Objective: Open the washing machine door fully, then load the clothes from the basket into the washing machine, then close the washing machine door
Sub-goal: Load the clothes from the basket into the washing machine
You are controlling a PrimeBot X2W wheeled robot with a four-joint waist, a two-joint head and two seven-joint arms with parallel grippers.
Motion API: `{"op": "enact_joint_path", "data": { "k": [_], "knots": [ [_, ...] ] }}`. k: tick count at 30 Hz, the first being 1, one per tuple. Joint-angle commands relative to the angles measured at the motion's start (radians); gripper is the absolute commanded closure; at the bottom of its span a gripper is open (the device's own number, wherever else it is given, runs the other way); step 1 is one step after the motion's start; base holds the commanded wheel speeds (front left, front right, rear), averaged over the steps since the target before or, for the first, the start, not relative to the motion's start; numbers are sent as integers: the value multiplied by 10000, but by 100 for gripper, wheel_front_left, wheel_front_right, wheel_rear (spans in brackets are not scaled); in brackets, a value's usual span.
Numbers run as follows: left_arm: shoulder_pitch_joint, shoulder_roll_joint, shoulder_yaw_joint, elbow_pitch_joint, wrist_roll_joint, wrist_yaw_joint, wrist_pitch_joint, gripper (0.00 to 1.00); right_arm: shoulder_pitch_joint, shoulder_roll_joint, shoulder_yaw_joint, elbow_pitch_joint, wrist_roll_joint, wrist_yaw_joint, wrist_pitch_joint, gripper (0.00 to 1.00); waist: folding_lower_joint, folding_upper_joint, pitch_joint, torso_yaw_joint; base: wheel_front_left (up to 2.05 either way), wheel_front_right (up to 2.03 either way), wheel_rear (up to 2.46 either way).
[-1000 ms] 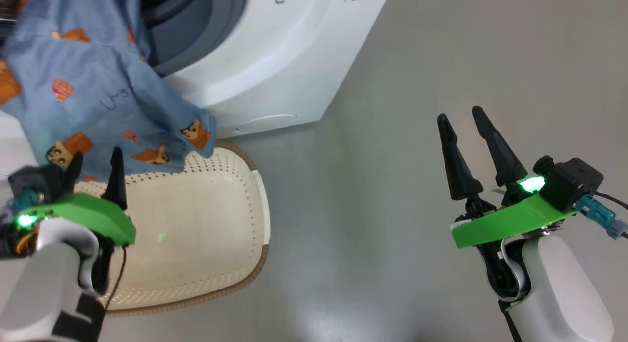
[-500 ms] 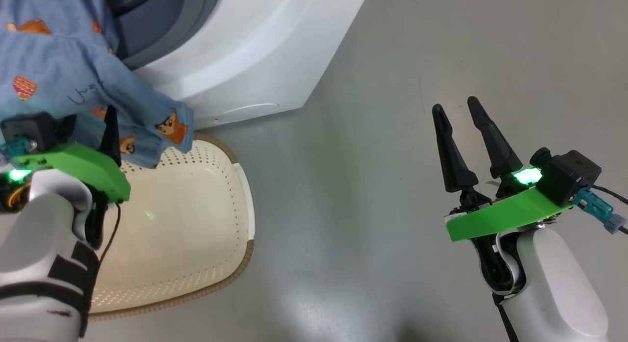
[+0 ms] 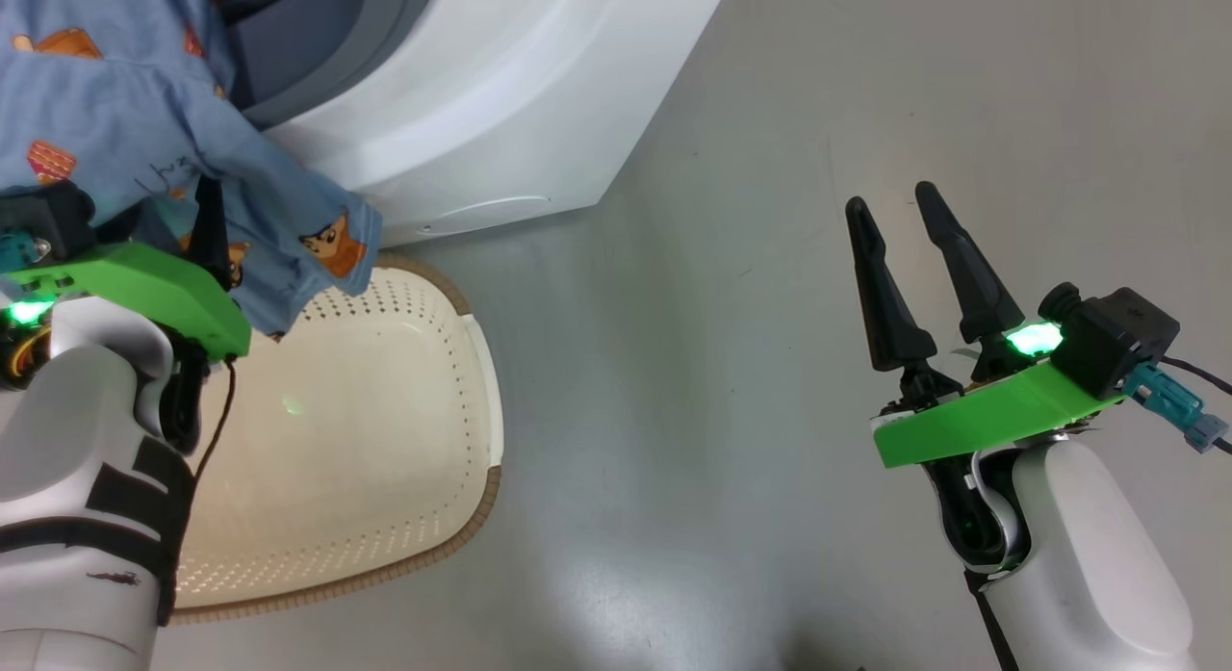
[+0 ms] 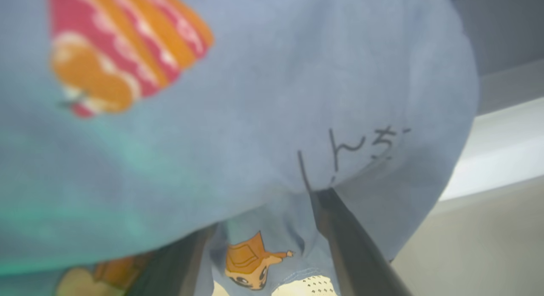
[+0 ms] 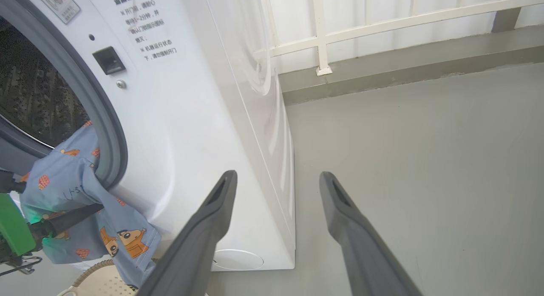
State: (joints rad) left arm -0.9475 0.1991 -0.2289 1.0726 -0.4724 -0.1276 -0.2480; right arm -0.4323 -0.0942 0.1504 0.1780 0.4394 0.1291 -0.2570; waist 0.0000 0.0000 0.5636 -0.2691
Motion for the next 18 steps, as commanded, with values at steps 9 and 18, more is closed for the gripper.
{"op": "enact_joint_path", "data": {
  "k": [9, 18],
  "knots": [
    [3, 344, 505, -285, 92, 20, -136, 100, -3, -15, 211, -180, -89, 16, -48, 0, 0, 0, -27, 100, 0, 0, 0],
    [253, 408, 635, -420, 149, -15, -137, 100, 4, 24, 167, -166, -79, 16, -48, 0, 0, 0, -64, 220, 0, 0, 0]
  ]
}}
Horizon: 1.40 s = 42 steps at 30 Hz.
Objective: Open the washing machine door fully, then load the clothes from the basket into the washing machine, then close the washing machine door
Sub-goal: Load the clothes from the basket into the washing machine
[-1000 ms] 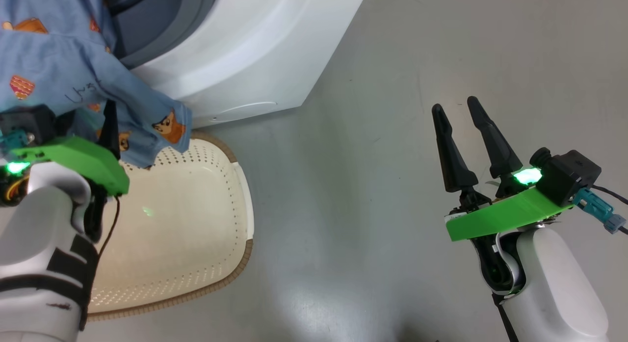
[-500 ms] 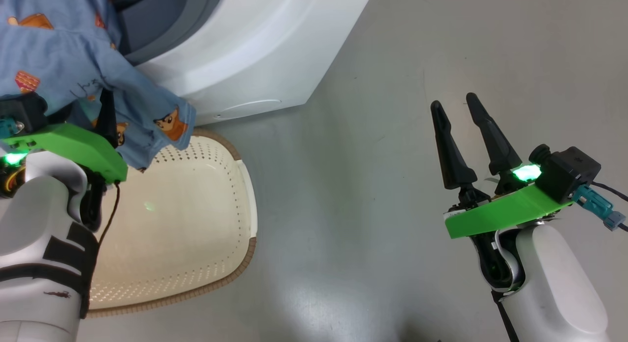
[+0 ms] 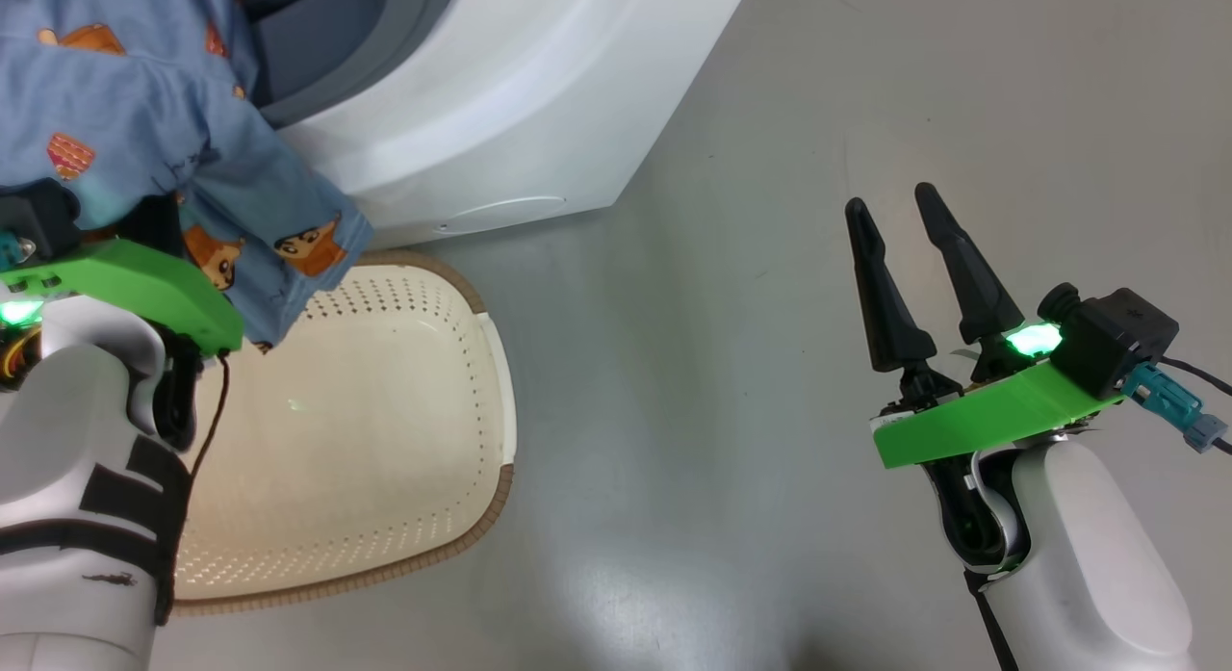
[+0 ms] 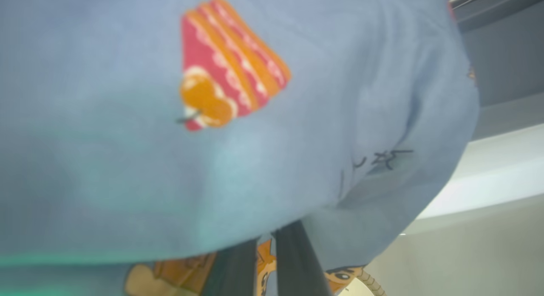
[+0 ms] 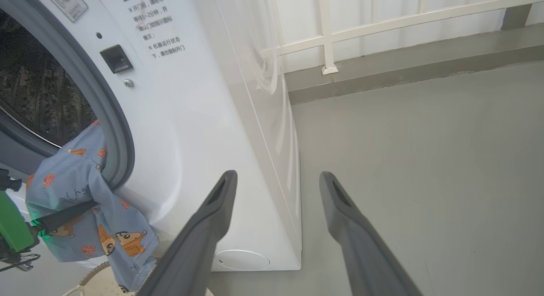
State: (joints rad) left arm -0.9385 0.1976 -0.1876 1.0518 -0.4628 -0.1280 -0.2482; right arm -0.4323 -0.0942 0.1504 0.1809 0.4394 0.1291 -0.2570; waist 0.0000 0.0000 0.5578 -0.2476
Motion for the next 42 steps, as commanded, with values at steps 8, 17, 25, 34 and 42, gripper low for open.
{"op": "enact_joint_path", "data": {
  "k": [8, 17, 25, 34, 42],
  "knots": [
    [765, 389, 107, -947, 22, -23, -135, 100, 33, 48, 149, -178, -76, 16, -48, 0, 0, 0, -105, 101, 0, 0, 0],
    [1985, 464, 267, -2996, -64, -25, -135, 100, 124, 70, 117, -167, -68, 16, -48, 0, 0, 0, -298, 202, 0, 0, 0],
    [2814, 458, 737, -5028, 291, 2, -135, 100, 211, 65, 113, -136, -58, 16, -48, 0, 0, 0, -465, 230, 0, 0, 0],
    [2645, 371, 820, -6392, 422, 229, 57, 100, 261, 45, 134, -167, -21, 16, -48, 0, 0, 0, -472, 208, 0, 0, 0],
    [945, 686, 779, -6209, 577, 397, 619, 100, 154, 93, 190, -229, 10, 16, -48, 0, 0, 0, -86, -93, 0, 0, 0]
  ]
}}
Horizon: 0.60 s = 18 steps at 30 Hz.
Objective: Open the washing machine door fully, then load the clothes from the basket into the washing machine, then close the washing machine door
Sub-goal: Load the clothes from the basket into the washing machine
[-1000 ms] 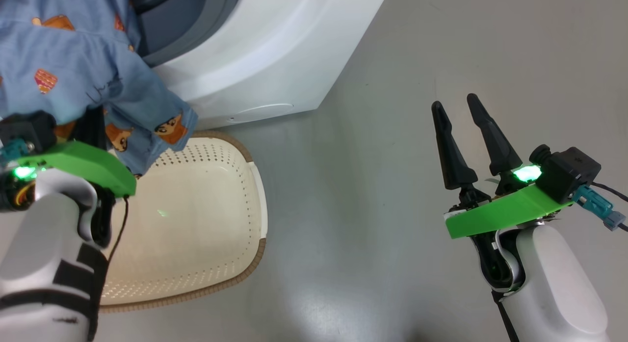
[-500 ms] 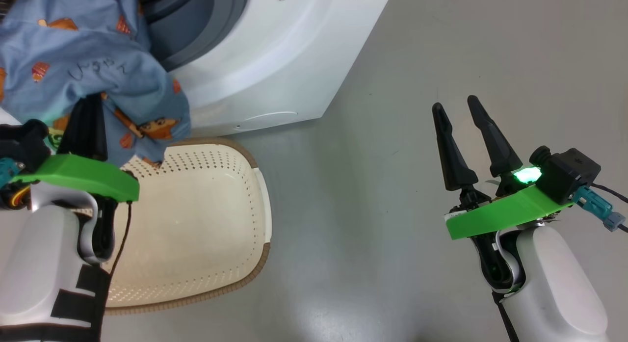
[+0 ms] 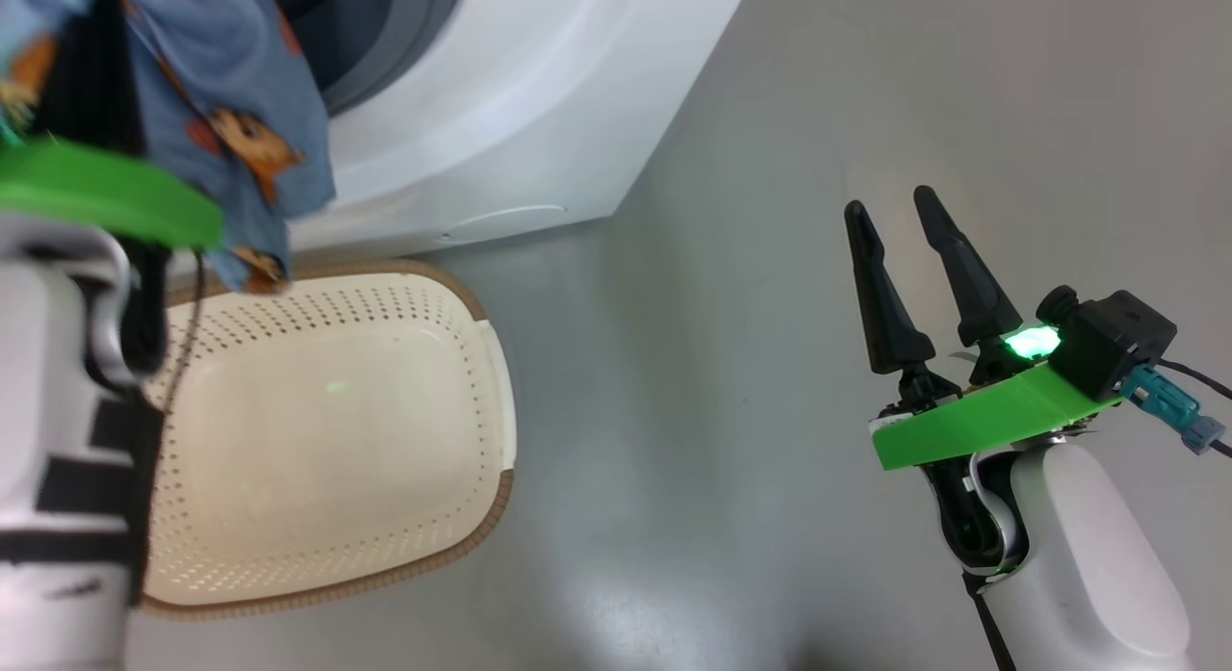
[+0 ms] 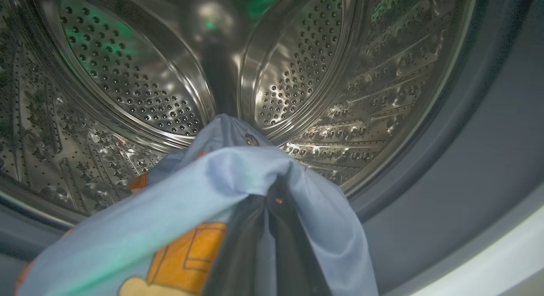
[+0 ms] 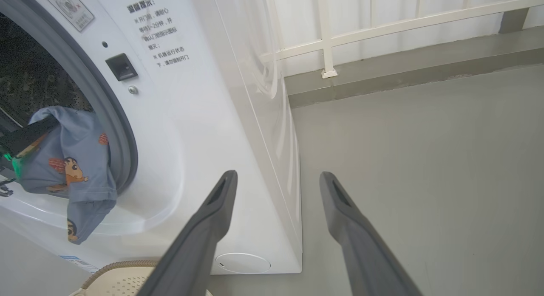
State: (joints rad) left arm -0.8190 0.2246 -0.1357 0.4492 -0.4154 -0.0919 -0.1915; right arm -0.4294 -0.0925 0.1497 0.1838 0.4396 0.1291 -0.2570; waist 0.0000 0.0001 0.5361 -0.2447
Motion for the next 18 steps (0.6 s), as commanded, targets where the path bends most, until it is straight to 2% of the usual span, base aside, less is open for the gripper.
{"op": "enact_joint_path", "data": {
  "k": [1, 11, 18],
  "knots": [
    [-489, 455, 252, -88, 125, 47, 106, 100, 116, 86, 189, -264, 14, 16, -48, 0, 0, -1, 188, -163, 0, 0, 0],
    [-2918, 686, 138, 1991, 289, 83, 361, 100, -40, 205, 275, -371, 44, 16, -48, 0, 0, -1, 686, -510, 0, 0, 0],
    [-4555, 823, 80, 3714, 447, 157, 3, 100, -187, 280, 579, -264, 79, 16, -48, 0, 0, -1, 1035, -858, 0, 0, 0]
  ]
}}
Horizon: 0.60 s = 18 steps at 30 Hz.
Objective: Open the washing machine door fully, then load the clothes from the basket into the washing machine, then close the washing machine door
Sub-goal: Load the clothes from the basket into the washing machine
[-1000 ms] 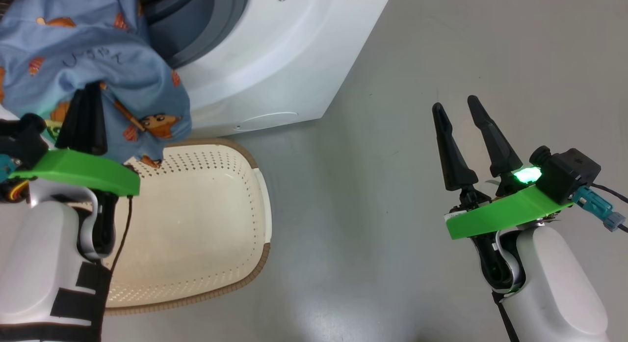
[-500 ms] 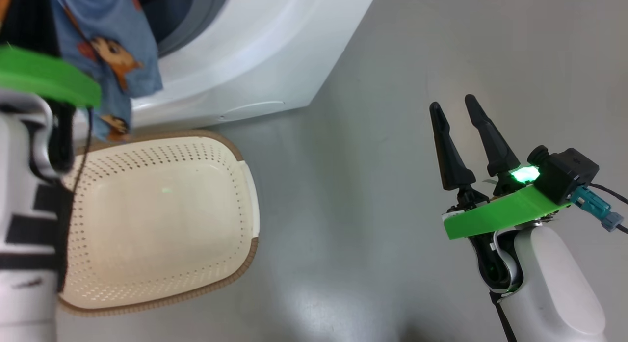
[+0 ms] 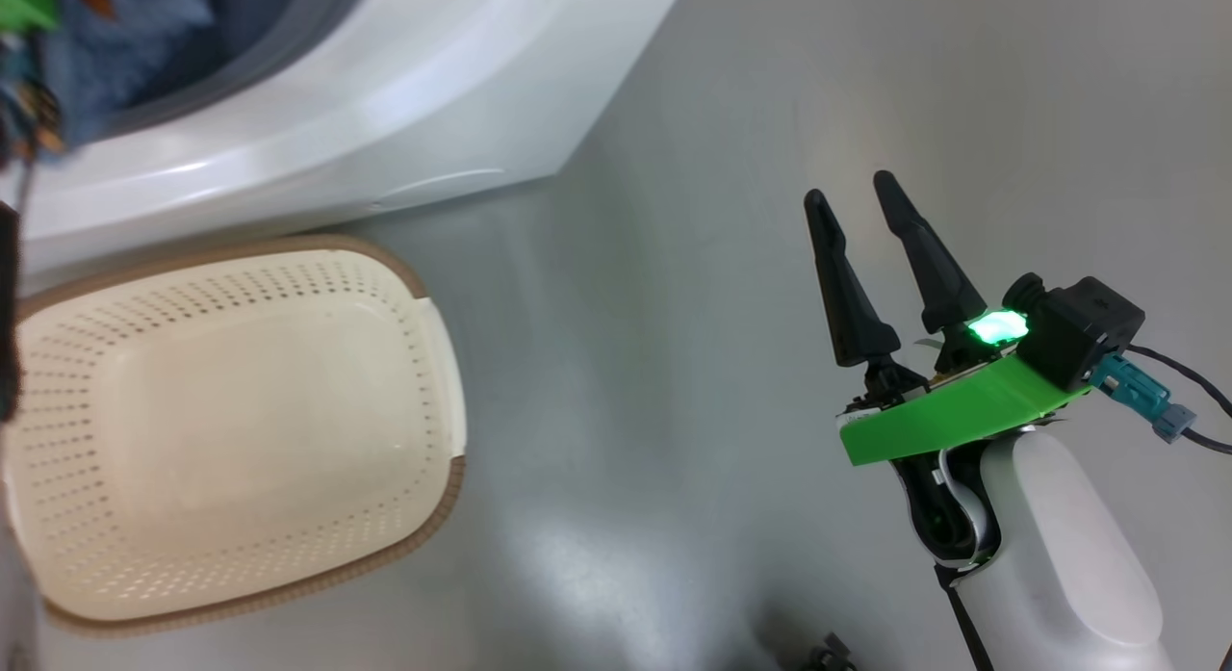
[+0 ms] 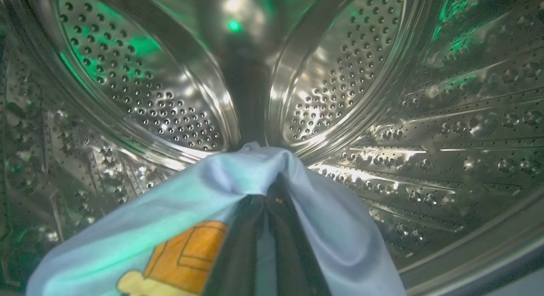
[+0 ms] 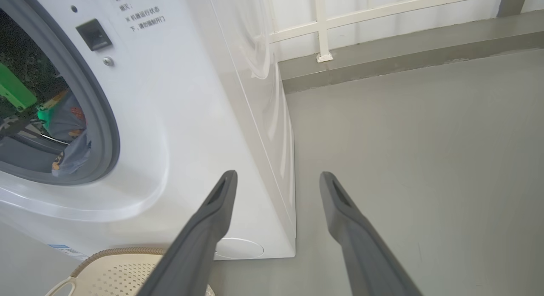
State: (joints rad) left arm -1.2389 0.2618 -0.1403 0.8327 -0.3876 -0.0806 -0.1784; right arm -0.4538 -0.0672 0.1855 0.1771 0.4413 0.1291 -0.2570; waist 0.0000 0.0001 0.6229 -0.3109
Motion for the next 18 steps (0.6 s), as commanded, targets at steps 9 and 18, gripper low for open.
{"op": "enact_joint_path", "data": {
  "k": [9, 18],
  "knots": [
    [-1833, 1051, 72, -185, 961, 182, -822, 100, 30, 104, 201, -258, 89, 16, -48, 0, 0, -1, 689, -678, 0, 0, 0],
    [-1742, 845, 55, 1162, 1165, 302, -791, 0, -20, 146, 202, -236, 40, 16, -48, 0, 0, -1, 742, -621, 0, 0, 0]
  ]
}}
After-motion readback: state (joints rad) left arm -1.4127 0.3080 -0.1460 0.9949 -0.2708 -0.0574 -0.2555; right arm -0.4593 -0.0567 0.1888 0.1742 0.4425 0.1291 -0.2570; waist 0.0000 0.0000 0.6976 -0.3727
